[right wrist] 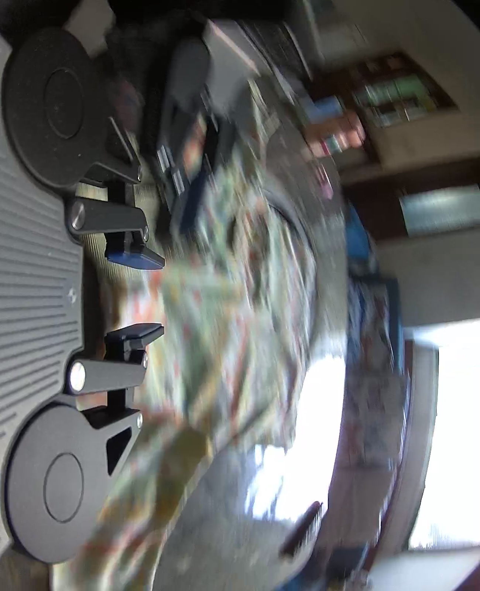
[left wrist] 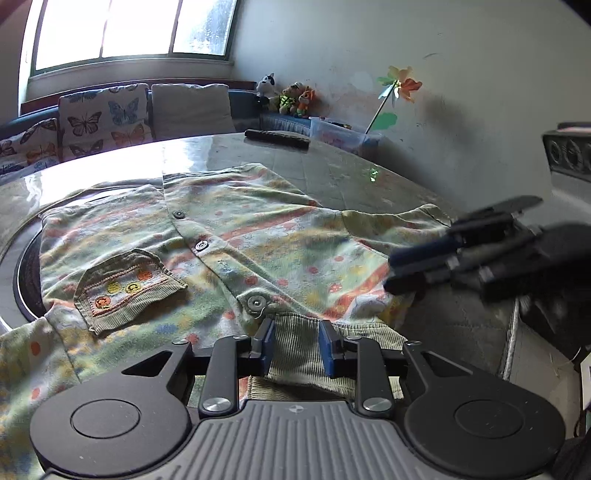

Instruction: Fold clothes

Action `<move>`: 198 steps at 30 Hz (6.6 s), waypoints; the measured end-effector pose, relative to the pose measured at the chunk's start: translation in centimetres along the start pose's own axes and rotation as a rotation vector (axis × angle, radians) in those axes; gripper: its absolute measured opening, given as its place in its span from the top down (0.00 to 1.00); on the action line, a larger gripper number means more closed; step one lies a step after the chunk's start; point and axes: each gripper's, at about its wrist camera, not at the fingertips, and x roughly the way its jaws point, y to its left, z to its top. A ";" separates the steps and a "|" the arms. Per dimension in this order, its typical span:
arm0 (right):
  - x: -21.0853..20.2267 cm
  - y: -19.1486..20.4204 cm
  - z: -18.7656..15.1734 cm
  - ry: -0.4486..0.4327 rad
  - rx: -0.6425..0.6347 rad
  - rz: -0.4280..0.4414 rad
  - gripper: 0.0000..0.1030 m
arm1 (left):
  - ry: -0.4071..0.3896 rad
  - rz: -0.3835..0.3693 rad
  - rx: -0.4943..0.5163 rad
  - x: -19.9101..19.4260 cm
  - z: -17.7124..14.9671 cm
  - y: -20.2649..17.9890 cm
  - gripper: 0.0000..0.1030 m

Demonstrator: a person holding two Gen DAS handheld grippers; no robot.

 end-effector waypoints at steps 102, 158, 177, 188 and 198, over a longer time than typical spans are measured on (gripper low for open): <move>1.1 5.2 9.0 -0.200 0.006 0.156 0.91 | -0.059 0.225 -0.089 -5.2 -1.6 2.1 0.30; 5.5 3.4 3.0 -0.023 -0.173 -0.015 0.31 | -0.030 0.362 -0.111 -3.9 -1.3 3.4 0.29; 8.0 8.7 2.7 0.006 -0.309 0.051 0.21 | -0.094 0.610 -0.305 -10.8 -3.9 9.3 0.30; 8.9 10.2 3.0 0.007 -0.338 0.095 0.18 | -0.134 0.828 -0.479 -15.0 -5.9 14.2 0.26; 7.3 8.9 3.1 -0.008 -0.291 0.084 0.18 | -0.153 0.909 -0.660 -17.0 -7.6 17.9 0.52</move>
